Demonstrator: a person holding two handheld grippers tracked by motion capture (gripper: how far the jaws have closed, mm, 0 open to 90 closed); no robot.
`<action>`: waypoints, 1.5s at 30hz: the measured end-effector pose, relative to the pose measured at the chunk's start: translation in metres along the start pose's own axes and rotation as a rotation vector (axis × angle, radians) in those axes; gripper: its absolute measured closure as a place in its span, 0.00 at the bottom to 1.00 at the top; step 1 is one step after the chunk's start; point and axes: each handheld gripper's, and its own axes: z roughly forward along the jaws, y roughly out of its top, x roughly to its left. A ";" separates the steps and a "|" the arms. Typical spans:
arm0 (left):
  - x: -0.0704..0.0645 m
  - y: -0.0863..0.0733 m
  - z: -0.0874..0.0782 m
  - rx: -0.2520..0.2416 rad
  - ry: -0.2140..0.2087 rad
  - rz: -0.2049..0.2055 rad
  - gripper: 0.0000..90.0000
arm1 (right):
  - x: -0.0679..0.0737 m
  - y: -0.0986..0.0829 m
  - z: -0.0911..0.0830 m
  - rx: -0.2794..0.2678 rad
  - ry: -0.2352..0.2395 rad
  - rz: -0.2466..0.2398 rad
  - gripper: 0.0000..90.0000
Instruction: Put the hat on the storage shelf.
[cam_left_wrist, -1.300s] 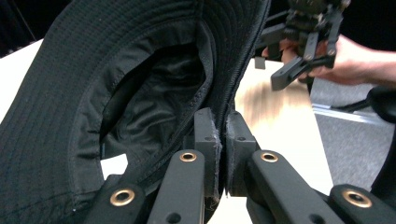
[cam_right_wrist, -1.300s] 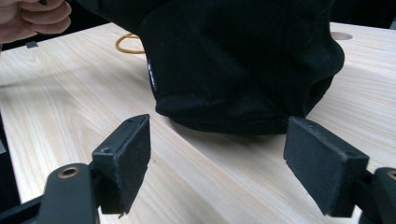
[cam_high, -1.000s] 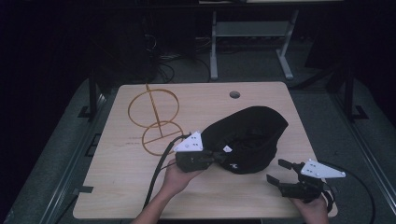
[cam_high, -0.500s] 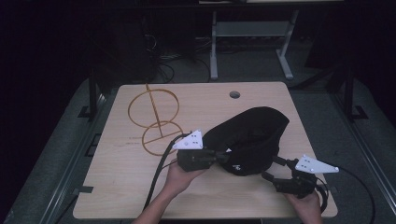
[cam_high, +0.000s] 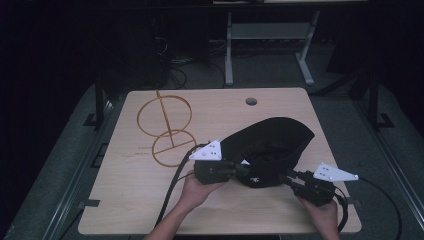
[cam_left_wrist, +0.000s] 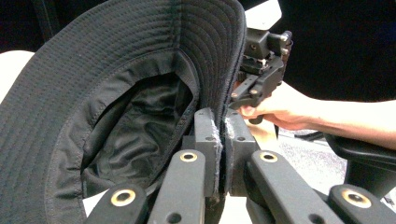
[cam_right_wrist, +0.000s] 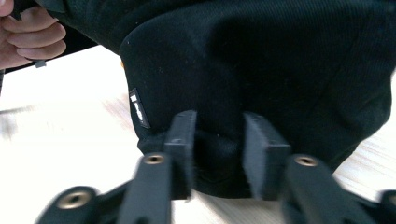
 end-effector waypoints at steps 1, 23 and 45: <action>0.000 0.000 0.000 0.001 0.000 0.002 0.96 | 0.000 0.000 0.001 0.001 0.000 -0.005 0.87; -0.007 0.003 -0.023 0.023 0.101 0.048 0.88 | 0.016 0.024 -0.013 -0.020 0.041 -0.153 1.00; -0.015 -0.005 -0.058 0.100 0.222 0.085 0.60 | 0.017 0.056 -0.033 0.019 0.065 -0.200 1.00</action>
